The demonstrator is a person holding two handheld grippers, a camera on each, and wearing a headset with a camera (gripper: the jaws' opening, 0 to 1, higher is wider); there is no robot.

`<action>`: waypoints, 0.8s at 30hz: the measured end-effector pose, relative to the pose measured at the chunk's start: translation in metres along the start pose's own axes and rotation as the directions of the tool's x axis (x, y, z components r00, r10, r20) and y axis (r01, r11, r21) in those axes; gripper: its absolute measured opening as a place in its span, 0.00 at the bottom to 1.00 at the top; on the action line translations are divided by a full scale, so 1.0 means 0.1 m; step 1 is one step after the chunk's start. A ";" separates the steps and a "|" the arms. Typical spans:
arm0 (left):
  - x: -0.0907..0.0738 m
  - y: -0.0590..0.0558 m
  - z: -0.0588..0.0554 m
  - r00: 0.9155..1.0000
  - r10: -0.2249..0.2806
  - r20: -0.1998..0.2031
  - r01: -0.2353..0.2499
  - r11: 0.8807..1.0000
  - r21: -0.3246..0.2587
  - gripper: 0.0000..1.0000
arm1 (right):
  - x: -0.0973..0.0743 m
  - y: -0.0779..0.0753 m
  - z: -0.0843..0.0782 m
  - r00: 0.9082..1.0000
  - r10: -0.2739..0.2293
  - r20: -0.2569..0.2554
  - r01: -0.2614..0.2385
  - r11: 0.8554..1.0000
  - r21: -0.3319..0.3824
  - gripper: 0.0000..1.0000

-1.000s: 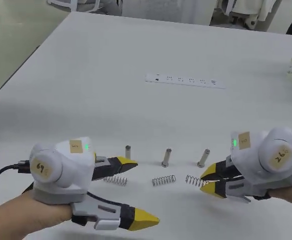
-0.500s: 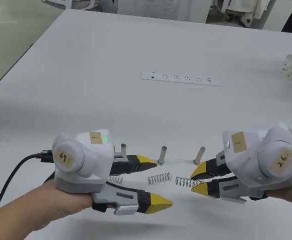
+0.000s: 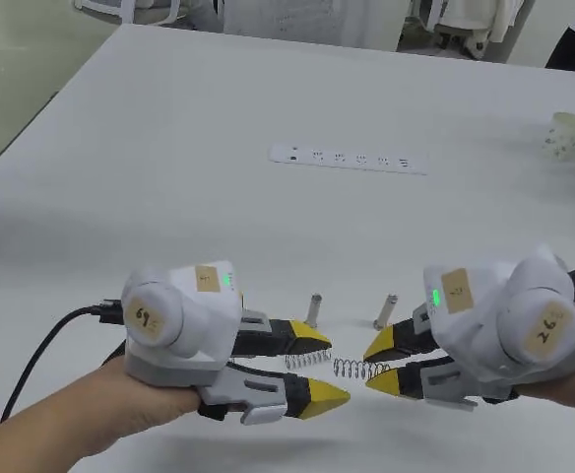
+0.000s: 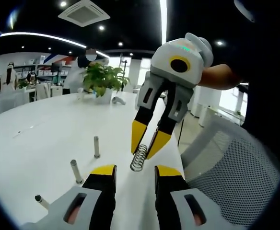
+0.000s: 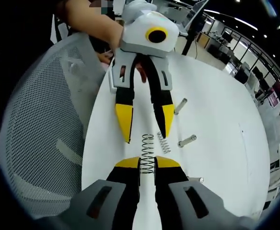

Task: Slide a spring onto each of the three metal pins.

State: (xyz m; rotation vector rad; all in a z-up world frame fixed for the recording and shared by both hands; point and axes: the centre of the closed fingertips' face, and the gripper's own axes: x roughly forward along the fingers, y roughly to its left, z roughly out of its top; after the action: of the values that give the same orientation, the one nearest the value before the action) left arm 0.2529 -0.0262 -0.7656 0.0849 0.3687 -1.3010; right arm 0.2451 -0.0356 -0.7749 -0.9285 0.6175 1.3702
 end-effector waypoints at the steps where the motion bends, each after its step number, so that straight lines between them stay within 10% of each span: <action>1: 0.00 0.00 0.01 1.000 -0.001 0.002 0.001 1.000 0.001 0.24 | 0.00 0.00 0.00 1.000 0.001 -0.001 -0.001 1.000 -0.002 0.08; 24: 0.04 -0.05 0.10 1.000 -0.016 0.024 0.015 0.999 0.030 0.09 | -0.05 0.00 0.12 1.000 0.009 0.019 -0.009 1.000 -0.023 0.08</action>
State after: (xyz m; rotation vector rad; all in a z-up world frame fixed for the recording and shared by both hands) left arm 0.2511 -0.0342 -0.7569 0.0916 0.3294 -1.3217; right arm 0.2426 -0.0281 -0.7649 -0.9307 0.5928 1.3955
